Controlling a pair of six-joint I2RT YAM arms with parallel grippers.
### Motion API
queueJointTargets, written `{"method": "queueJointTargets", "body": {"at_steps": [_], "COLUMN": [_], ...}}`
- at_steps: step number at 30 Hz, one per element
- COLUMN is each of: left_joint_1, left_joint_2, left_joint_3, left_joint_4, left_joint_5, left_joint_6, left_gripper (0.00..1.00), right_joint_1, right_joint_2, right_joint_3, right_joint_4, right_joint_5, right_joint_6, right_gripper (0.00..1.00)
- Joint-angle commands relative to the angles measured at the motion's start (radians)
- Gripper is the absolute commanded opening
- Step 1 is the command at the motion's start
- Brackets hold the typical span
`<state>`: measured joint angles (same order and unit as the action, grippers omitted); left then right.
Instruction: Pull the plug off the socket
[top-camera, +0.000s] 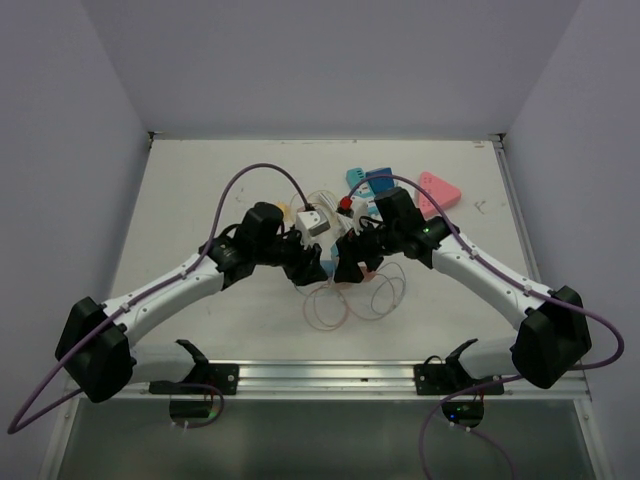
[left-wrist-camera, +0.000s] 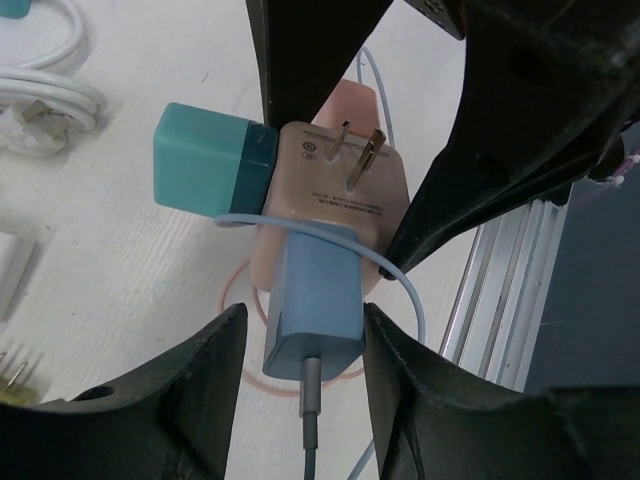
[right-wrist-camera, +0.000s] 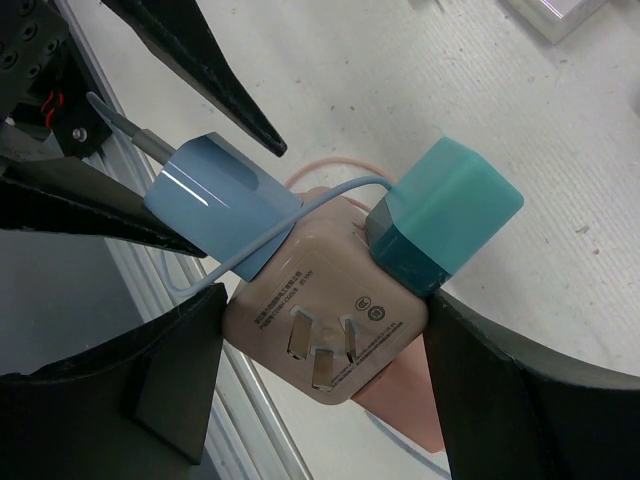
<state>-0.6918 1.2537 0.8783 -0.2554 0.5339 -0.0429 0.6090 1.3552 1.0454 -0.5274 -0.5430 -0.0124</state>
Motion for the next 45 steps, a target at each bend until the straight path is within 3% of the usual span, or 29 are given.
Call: {"method": "queueJointTargets", "body": {"at_steps": [1,4,7,8,10,11,20,30,35,45], "left_joint_1": [-0.023,-0.047,-0.063,-0.066,-0.069,-0.069,-0.061,0.106,0.117,0.126], "left_joint_2": [0.013,0.032,0.042,0.042,0.038,0.033,-0.063,-0.143,-0.165,-0.224], "left_joint_3": [0.053,0.059,0.062,0.06,0.054,0.05,0.001,-0.045,-0.025,-0.044], "left_joint_4": [0.07,0.08,0.082,0.082,0.081,0.081,0.085,0.104,0.048,0.016], "left_joint_5": [-0.029,-0.034,-0.038,-0.038,-0.038,-0.041,-0.135,0.0,0.011,-0.023], "left_joint_6": [-0.012,-0.014,-0.009,-0.008,-0.002,0.006,0.038,0.037,0.075,0.08], "left_gripper": [0.51,0.45,0.33,0.23,0.12,0.01,0.0,0.0,0.0,0.0], "right_joint_1": [0.003,0.003,0.003,0.003,0.003,0.003,0.003,-0.008,-0.009,-0.044], "right_joint_2": [-0.01,-0.005,-0.004,-0.004,-0.002,-0.001,0.038,0.11,0.168,0.188], "right_joint_3": [0.051,0.05,0.045,0.045,0.041,0.036,-0.024,-0.09,-0.061,-0.061], "right_joint_4": [0.026,0.026,0.027,0.026,0.017,0.012,-0.065,-0.062,-0.089,-0.076], "right_joint_5": [-0.031,-0.026,-0.021,-0.02,0.001,0.011,0.189,0.321,0.405,0.398], "right_joint_6": [-0.006,-0.004,-0.003,-0.003,-0.012,-0.017,-0.044,-0.003,0.002,0.005], "right_gripper": [0.0,0.0,0.0,0.0,0.0,0.0,0.0,0.0,0.0,0.0]}}
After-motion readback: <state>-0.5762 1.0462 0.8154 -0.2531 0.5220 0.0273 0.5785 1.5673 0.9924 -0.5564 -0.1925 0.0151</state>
